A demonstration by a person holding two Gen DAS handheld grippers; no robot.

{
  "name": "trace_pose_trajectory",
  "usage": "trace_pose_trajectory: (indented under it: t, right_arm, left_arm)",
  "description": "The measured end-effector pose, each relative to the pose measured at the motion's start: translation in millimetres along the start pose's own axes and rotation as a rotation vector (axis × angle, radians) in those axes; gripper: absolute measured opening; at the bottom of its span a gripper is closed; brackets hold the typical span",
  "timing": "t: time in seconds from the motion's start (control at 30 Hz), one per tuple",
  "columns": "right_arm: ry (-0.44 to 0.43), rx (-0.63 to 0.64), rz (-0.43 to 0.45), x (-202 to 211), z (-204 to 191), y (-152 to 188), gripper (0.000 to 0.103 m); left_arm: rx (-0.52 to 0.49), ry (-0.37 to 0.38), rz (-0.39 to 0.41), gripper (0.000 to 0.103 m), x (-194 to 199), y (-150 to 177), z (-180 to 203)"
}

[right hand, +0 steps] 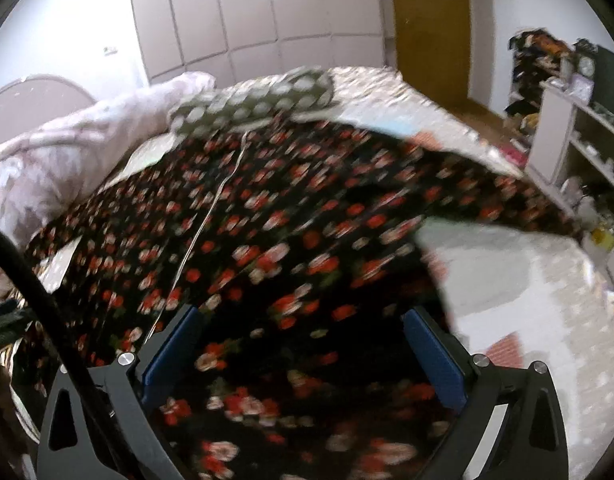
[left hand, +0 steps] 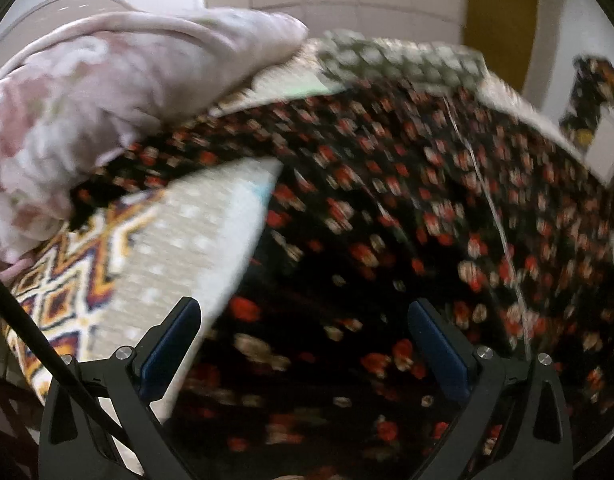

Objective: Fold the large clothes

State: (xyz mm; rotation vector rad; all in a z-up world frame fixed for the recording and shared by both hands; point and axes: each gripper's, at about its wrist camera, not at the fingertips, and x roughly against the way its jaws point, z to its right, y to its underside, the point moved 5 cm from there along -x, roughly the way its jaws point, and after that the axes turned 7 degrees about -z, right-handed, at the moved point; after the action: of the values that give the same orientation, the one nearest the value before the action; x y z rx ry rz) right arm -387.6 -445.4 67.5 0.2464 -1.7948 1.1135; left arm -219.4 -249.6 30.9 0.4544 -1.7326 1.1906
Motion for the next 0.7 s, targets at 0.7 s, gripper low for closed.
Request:
trace_pose_trajectory:
  t: [0.7]
  right_arm:
    - [0.07, 0.007, -0.081, -57.0, 2.7, 27.4, 0.103]
  left_arm:
    - [0.027, -0.055, -0.062, 0.103, -45.3, 23.7, 14.2]
